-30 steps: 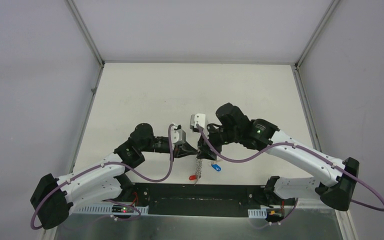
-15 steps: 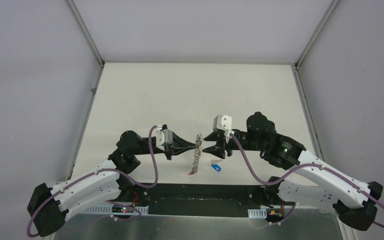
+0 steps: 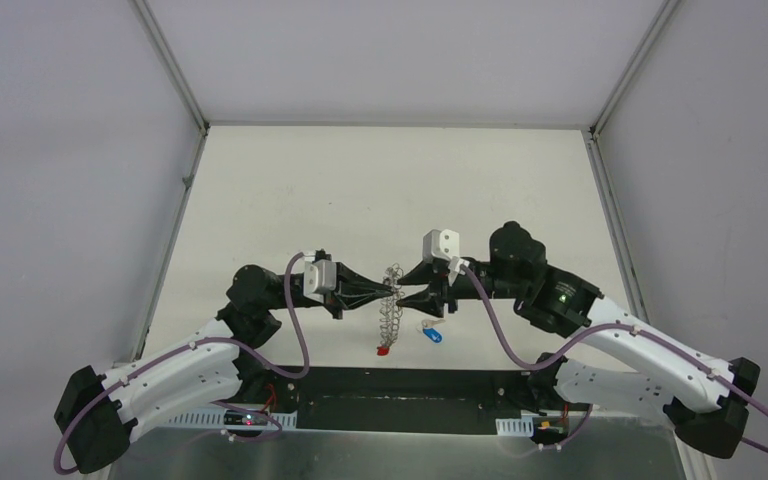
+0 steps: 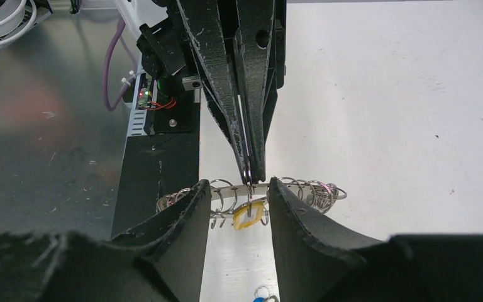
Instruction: Put the keys on the keyring
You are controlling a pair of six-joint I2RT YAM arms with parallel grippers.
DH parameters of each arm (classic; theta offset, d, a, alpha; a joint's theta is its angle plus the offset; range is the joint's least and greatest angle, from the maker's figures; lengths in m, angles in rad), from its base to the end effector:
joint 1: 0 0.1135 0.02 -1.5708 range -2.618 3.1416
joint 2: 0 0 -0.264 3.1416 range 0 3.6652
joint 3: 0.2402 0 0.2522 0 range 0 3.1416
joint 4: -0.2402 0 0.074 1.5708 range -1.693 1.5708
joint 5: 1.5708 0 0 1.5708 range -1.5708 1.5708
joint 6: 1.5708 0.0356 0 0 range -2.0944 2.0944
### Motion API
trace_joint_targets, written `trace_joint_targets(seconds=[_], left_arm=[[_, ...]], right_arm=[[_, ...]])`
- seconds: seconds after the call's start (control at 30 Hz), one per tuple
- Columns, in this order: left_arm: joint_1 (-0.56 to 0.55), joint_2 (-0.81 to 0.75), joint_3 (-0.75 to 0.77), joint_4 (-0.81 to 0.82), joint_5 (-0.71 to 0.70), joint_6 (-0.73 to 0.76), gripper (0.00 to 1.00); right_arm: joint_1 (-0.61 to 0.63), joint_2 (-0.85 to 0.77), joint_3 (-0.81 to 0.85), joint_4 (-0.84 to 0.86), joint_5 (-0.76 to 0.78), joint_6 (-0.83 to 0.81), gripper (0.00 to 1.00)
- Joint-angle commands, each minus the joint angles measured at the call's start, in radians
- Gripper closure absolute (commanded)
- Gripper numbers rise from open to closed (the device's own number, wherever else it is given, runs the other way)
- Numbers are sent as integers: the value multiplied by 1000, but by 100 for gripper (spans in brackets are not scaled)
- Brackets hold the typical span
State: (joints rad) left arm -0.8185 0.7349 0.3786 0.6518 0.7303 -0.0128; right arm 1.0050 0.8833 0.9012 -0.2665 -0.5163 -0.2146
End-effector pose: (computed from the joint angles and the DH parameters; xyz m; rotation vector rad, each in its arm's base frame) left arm 0.0994 -0.1409 0.2906 1.1169 0.9248 -1.1530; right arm 0.0913 0.1766 0.3561 -1.3857 1.3129 1.0157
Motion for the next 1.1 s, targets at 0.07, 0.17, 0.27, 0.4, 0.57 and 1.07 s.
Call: trace_joint_targets(seconds=[0.07, 0.17, 0.27, 0.4, 0.57, 1.07], left_arm=[[-6, -6, 17, 100, 28, -29, 100], [-6, -5, 20, 100, 33, -34, 100], [-8, -1, 22, 101, 39, -41, 100], [-8, -2, 20, 107, 43, -46, 100], [-7, -12, 21, 83, 39, -44, 100], [-8, -116, 146, -511, -19, 181, 56]], right_arm=[[0, 17, 15, 51, -44, 17, 62], [0, 25, 16, 56, -41, 19, 75], [0, 30, 19, 59, -36, 21, 83], [1, 34, 19, 55, -37, 19, 100], [0, 27, 17, 39, -21, 16, 100], [0, 134, 172, -311, 24, -115, 100]])
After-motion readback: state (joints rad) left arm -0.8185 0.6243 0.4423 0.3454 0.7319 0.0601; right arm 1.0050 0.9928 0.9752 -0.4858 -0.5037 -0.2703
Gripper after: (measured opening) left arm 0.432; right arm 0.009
